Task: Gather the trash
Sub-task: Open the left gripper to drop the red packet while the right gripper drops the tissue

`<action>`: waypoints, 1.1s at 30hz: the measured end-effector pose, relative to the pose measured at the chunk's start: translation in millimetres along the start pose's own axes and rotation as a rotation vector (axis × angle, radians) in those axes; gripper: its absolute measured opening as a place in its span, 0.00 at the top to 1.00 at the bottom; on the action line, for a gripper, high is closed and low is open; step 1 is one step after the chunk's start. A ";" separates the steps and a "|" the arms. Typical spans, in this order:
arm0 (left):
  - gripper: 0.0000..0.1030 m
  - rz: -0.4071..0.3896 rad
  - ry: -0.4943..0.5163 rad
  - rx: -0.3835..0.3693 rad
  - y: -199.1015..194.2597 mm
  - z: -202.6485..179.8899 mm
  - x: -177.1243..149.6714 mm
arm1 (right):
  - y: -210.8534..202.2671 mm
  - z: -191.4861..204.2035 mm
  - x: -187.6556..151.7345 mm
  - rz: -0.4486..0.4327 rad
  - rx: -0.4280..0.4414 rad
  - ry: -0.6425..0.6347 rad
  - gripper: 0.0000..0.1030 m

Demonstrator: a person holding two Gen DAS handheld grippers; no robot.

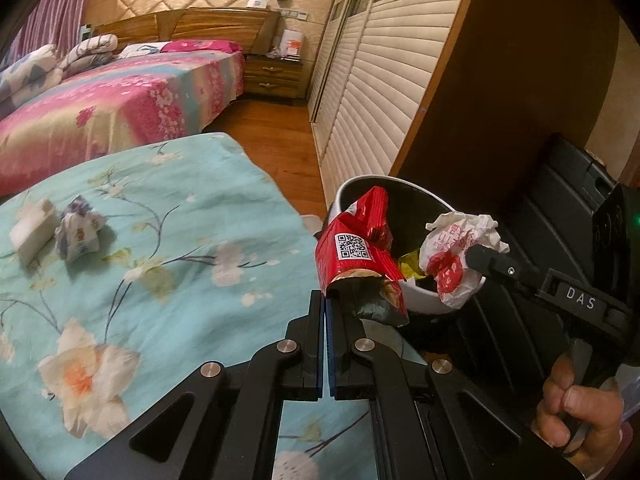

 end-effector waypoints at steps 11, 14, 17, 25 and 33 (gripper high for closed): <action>1.00 0.006 0.023 0.006 22.0 -15.6 17.3 | 0.8 -21.6 10.9 -0.005 -0.007 0.029 0.77; 1.00 0.009 0.031 0.010 27.7 -20.5 20.8 | 2.1 -23.5 13.9 -0.007 -0.009 0.031 0.77; 1.00 0.011 0.042 0.012 31.9 -25.6 25.1 | 1.9 -26.0 16.6 -0.011 -0.011 0.035 0.77; 1.00 0.020 0.064 0.012 43.0 -35.0 32.6 | 4.1 -37.5 23.0 -0.011 -0.016 0.051 0.76; 1.00 0.026 0.072 0.015 50.4 -39.6 39.3 | 9.7 -44.3 27.5 0.003 -0.033 0.063 0.76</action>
Point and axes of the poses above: each gripper's, at about its wrist camera, not at the fingertips, and y roughly the way its jaws point, z to its left, x to its top, the point moved 8 cm from there along y, roughly the way its jaws point, and after that the axes turned 14 degrees about z, right-handed, at the moved point
